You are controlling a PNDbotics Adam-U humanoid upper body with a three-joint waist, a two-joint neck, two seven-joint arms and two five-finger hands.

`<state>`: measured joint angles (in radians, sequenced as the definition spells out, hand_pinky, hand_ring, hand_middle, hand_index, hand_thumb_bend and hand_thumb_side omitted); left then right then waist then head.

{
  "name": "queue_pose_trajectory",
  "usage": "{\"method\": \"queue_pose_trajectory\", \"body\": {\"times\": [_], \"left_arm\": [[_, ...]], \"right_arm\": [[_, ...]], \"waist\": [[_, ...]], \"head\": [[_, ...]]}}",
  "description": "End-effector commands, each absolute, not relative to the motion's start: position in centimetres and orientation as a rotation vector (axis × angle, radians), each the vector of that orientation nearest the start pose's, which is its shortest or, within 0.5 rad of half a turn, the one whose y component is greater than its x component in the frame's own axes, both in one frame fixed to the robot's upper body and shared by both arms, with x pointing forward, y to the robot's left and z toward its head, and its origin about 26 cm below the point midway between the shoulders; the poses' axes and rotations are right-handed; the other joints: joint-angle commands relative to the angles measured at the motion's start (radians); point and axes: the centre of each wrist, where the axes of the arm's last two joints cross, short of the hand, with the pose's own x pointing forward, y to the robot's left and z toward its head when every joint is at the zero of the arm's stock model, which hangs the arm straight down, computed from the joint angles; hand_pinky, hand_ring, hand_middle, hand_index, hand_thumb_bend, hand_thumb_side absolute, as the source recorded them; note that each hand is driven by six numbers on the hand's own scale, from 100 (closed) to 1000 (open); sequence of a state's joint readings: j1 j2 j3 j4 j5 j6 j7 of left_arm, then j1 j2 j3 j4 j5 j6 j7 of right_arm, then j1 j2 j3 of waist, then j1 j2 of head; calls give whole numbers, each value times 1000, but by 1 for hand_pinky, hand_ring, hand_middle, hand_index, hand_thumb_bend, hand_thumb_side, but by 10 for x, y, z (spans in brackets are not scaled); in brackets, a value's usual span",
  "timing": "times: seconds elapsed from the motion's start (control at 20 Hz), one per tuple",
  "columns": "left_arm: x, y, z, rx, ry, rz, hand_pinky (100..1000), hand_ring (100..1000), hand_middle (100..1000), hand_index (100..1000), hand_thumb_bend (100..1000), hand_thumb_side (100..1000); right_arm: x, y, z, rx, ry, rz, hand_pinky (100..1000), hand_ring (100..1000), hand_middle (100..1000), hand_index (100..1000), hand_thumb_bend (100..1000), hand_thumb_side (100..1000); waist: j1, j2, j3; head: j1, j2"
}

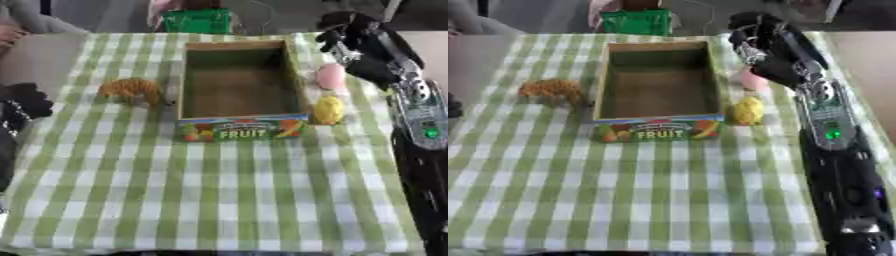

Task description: Pick up objects on the table and place them in the box.

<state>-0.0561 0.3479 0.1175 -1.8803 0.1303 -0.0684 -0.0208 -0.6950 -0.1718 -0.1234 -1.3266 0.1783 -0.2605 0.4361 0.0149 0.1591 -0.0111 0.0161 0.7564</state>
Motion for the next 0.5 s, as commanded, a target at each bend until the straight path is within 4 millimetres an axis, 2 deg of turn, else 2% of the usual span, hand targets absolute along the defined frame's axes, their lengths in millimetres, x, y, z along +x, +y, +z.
{"method": "queue_pose_trajectory", "body": {"times": [0.05,0.1,0.5], "left_arm": [[282,339,136,260,-2032,-305,725,705,647,754,100,781],[283,342,140,276,-2030,-346,726,706,648,754,100,774],[305,379,174,502,-1955,-718,748,745,688,783,112,522]], "right_arm": [[428,-243,183,-13,-2161,790,654,715,732,812,100,435],[428,-243,183,-12,-2160,791,654,715,732,812,100,435],[428,-243,181,-10,-2152,802,654,715,733,812,100,434]], "waist": [[3,-18,0],[3,-19,0],[9,-24,-7]], "head": [[2,7],[2,7],[1,7]]}}
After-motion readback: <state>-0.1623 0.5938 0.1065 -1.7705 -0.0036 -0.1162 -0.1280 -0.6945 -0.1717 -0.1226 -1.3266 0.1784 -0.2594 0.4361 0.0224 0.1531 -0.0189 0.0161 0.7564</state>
